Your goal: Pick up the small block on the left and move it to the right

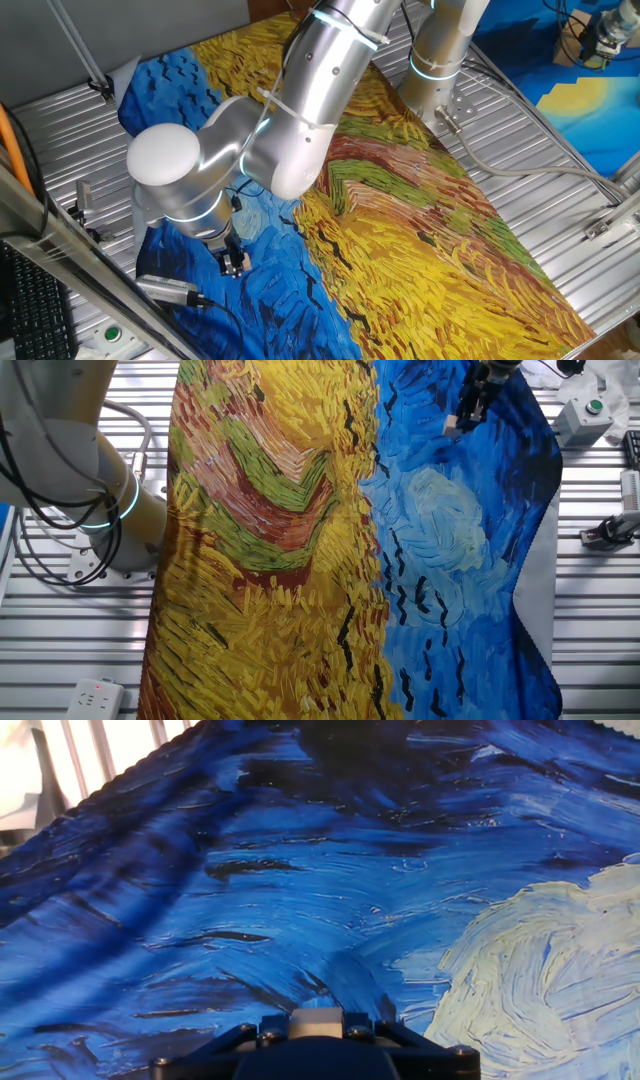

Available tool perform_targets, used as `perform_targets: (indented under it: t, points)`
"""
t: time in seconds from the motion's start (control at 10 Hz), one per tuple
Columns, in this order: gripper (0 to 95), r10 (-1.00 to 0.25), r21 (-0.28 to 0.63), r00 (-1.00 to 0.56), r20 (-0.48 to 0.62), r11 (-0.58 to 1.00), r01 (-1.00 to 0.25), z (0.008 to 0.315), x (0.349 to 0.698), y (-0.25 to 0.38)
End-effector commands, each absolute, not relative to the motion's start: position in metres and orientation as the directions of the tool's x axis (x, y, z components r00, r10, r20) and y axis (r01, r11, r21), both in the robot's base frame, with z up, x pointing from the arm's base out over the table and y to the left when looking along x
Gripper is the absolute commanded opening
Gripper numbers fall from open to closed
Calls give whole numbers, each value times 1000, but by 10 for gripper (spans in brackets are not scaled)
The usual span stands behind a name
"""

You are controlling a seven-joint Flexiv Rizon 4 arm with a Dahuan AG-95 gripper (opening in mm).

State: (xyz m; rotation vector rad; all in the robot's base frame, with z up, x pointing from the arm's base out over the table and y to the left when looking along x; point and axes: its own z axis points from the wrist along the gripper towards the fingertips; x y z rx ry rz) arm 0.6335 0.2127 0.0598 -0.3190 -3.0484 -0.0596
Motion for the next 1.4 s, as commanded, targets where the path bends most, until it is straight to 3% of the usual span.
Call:
perform_targets:
  t: [0.1,0.3,0.4,0.6,0.7,1.2,1.3,1.4]
  points:
    - [190,206,28,-975,78,978,208,58,634,213]
    - [190,203,29,-976,75,978,206,54,633,213]
    - [380,202,30,-977,74,978,204,53,633,213]
    - [380,197,32,-978,72,979,200,52,633,213]
    - [570,196,32,-978,71,979,199,52,633,213]
    - [570,193,31,-979,68,980,195,52,633,213]
    - [380,183,1,-982,55,983,183,52,633,213]
    - [0,193,-5,-980,56,981,193,52,633,213]
